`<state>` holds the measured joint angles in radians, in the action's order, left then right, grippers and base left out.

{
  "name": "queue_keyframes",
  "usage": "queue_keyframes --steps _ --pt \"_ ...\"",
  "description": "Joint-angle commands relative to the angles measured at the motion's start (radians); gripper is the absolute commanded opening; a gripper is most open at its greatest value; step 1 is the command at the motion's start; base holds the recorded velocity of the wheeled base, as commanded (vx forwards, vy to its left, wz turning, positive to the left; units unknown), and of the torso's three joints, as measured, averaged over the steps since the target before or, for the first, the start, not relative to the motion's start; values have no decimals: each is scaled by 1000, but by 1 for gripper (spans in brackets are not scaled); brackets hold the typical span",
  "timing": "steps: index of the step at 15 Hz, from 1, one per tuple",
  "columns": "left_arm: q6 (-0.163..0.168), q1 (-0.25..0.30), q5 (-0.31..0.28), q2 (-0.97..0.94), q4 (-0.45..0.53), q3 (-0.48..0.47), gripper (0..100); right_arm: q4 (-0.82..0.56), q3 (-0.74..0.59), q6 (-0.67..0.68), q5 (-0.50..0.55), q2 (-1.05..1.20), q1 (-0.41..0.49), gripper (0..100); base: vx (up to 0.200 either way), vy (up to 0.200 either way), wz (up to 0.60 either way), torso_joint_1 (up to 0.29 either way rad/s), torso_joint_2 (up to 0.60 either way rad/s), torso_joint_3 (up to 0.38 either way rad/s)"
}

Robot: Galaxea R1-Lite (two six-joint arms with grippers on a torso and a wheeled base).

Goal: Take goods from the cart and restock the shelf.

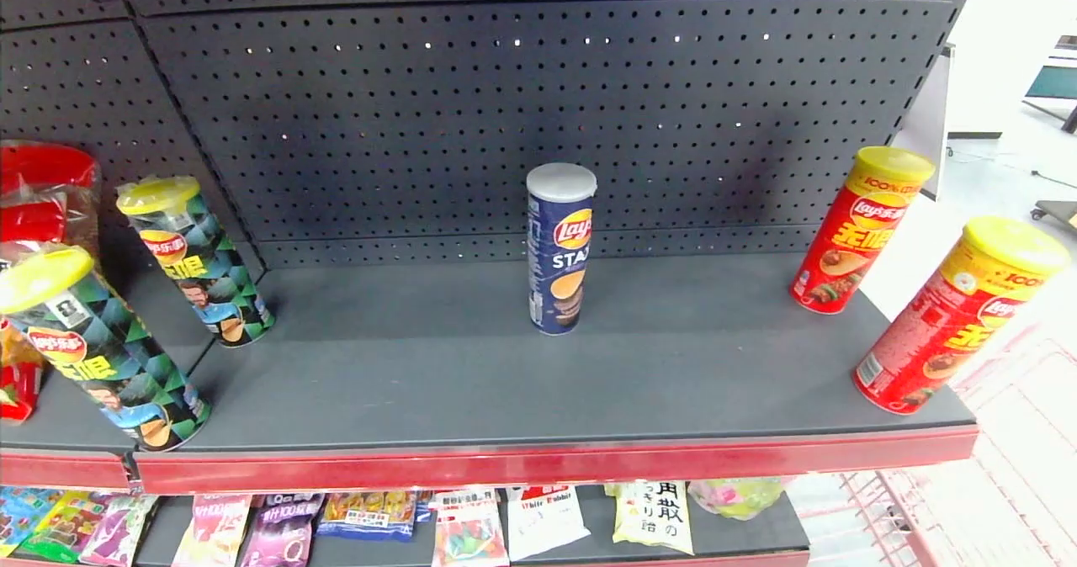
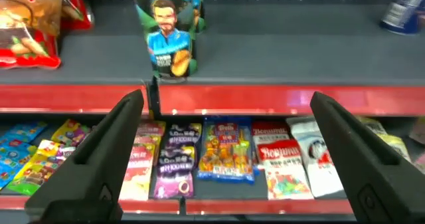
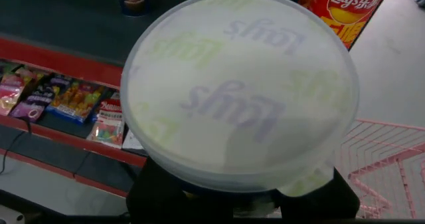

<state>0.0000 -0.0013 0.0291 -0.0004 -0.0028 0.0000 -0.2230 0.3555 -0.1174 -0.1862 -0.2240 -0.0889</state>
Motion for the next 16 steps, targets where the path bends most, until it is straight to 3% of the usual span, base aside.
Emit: queue_keyframes --steps 1,8,11,14,15,16 --pt "0 0 0 0 0 0 100 1 -1 -1 -1 -3 0 0 200 0 0 -17 -2 7" --pt "-2 0 2 0 1 0 100 1 -12 -1 -6 2 -2 0 29 0 0 0 1 0" --pt "8 -9 -11 39 0 0 100 2 -15 -1 -127 29 -2 0 0 0 0 0 0 0" --pt "37 -13 -103 40 -2 -2 100 1 5 1 -148 5 -2 0 0 0 0 0 0 0" --pt "43 -13 -104 42 0 -2 100 1 5 1 -147 -9 -2 0 0 0 0 0 0 0" --pt "35 -14 -135 48 -5 -28 100 2 6 1 -142 -24 0 0 0 0 0 0 0 0"
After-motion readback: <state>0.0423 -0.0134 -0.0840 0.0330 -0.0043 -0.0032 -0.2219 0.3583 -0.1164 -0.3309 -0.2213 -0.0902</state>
